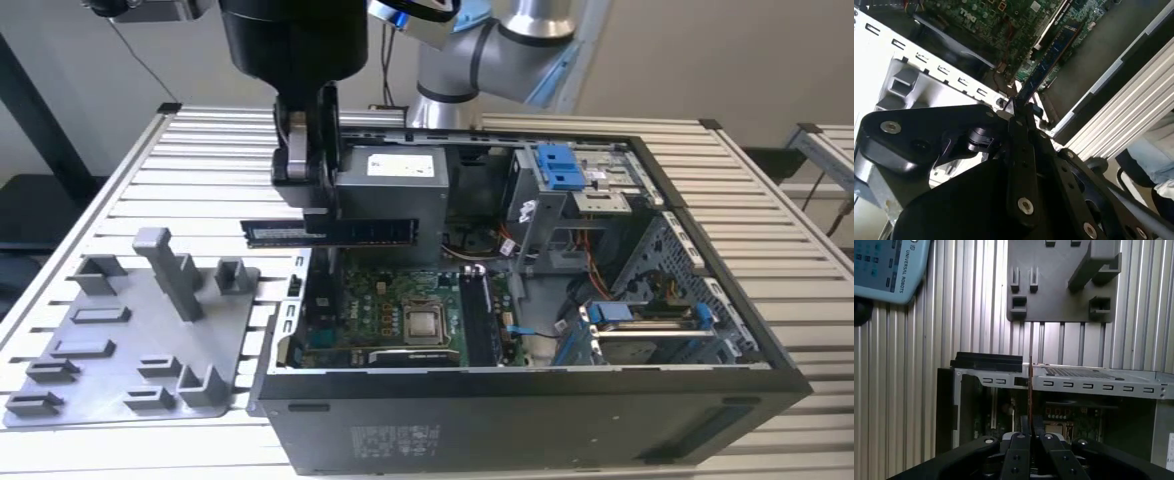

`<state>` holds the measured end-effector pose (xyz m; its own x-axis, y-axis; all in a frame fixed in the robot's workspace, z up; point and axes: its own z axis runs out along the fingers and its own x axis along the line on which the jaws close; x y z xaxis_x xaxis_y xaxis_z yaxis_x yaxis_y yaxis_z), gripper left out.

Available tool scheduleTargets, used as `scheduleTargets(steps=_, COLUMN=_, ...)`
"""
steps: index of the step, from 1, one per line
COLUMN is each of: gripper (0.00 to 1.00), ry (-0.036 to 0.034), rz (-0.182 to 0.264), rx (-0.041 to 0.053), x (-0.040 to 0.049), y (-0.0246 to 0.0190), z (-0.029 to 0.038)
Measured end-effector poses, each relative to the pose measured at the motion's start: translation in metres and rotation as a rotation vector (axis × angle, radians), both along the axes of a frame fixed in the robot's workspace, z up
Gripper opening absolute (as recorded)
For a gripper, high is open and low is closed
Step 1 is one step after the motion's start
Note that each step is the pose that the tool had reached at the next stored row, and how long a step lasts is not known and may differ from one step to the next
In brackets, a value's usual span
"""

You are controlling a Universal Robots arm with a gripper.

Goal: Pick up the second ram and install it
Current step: 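Pick up the second ram and move it above second insertion slot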

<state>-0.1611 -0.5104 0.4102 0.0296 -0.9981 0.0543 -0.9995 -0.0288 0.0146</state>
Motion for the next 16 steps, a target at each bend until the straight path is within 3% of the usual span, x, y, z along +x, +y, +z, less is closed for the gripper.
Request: scheduleTargets(steps=16, gripper=0.13, ry=0.0000, rz=0.000, rx=0.0001, x=0.0227, y=0.0000, z=0.0000)
